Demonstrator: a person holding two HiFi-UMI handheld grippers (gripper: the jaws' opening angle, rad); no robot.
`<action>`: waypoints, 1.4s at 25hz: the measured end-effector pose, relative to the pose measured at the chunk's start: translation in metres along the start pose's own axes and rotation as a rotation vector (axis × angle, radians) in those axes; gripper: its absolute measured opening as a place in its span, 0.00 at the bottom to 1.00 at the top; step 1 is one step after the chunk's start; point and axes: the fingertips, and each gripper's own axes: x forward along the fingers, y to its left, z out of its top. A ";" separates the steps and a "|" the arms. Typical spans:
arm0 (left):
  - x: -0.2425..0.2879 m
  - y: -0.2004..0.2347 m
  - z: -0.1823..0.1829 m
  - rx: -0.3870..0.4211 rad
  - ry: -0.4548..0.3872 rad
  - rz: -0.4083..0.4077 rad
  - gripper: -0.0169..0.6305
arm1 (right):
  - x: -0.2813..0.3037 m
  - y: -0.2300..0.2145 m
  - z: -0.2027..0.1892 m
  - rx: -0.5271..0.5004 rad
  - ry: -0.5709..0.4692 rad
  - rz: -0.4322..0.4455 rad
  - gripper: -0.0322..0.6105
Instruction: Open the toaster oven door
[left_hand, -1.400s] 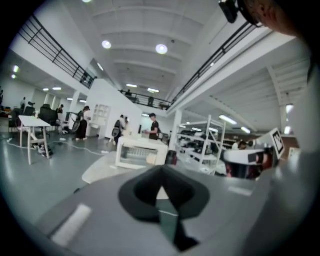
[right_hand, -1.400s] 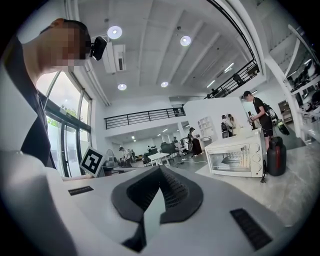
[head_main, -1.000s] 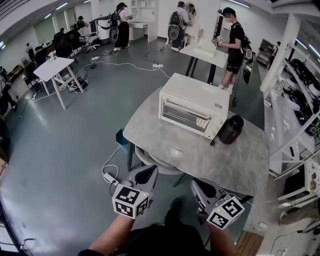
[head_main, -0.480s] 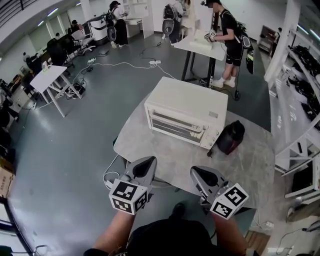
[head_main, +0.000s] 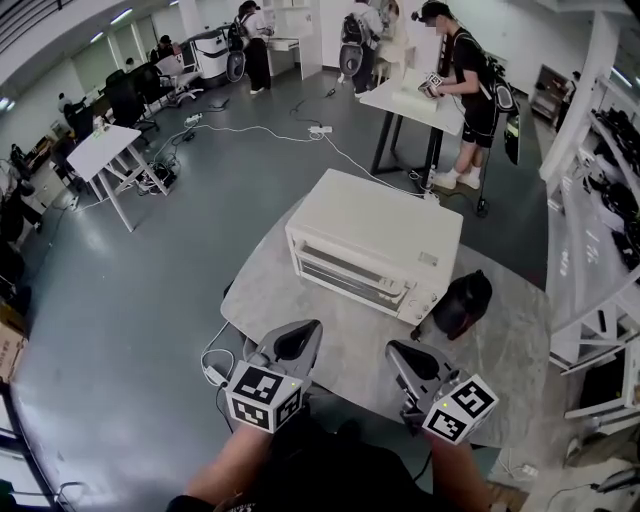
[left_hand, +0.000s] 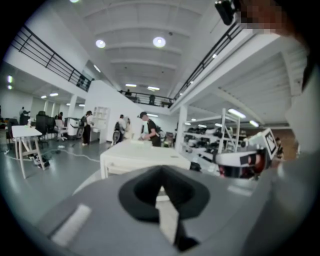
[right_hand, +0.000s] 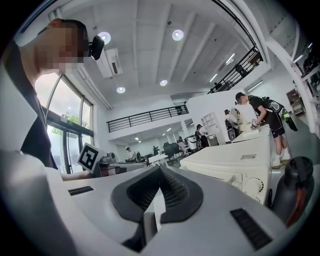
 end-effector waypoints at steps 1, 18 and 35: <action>0.004 0.004 0.002 -0.005 -0.002 -0.001 0.04 | 0.004 -0.003 0.001 -0.003 0.006 -0.004 0.04; 0.079 0.050 0.016 0.055 0.059 -0.212 0.04 | 0.062 -0.040 -0.002 0.024 0.049 -0.182 0.04; 0.130 0.083 -0.012 0.082 0.124 -0.388 0.04 | 0.097 -0.067 -0.032 0.046 0.133 -0.415 0.12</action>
